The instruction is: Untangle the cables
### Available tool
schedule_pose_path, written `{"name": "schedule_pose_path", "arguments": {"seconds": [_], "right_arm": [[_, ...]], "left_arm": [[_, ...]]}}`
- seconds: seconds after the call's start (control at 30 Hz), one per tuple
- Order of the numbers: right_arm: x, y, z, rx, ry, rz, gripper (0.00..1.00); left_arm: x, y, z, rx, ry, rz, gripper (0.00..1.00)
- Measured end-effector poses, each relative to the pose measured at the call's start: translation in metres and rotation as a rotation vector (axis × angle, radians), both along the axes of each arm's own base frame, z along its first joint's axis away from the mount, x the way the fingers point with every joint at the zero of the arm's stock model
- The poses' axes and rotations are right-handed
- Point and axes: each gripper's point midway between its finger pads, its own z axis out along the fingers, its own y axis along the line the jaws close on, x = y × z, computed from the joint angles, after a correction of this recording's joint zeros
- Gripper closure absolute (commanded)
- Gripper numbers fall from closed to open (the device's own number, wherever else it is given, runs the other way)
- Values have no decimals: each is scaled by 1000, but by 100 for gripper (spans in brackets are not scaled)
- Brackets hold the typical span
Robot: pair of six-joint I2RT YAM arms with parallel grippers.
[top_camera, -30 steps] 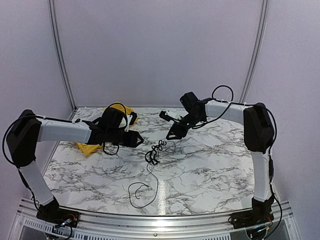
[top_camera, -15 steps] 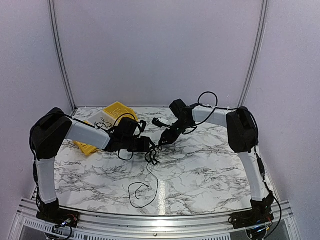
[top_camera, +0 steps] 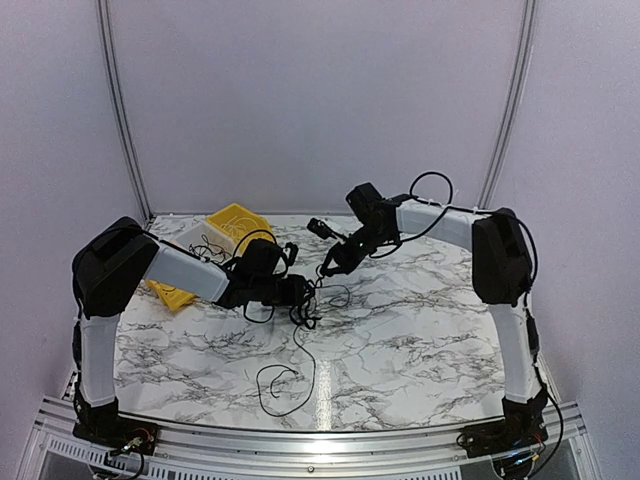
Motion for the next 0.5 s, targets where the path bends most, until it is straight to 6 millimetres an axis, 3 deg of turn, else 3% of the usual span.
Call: {"name": "schedule_pose_path", "arguments": {"seconds": [0.2,0.3,0.4,0.5], "right_arm": [[-21,5,124,189,-131,67,100],[-32,2,165,242,-181,95,100],[-43,-1,187,274,-202,117,100],[-50,-2,213,314,-236,135,100]], "left_arm": [[2,-2,5,-26,-42,5,78],[5,-8,14,-61,-72,0,83],[7,-14,25,-98,-106,-9,87],[5,-14,23,-106,-107,-12,88]]}}
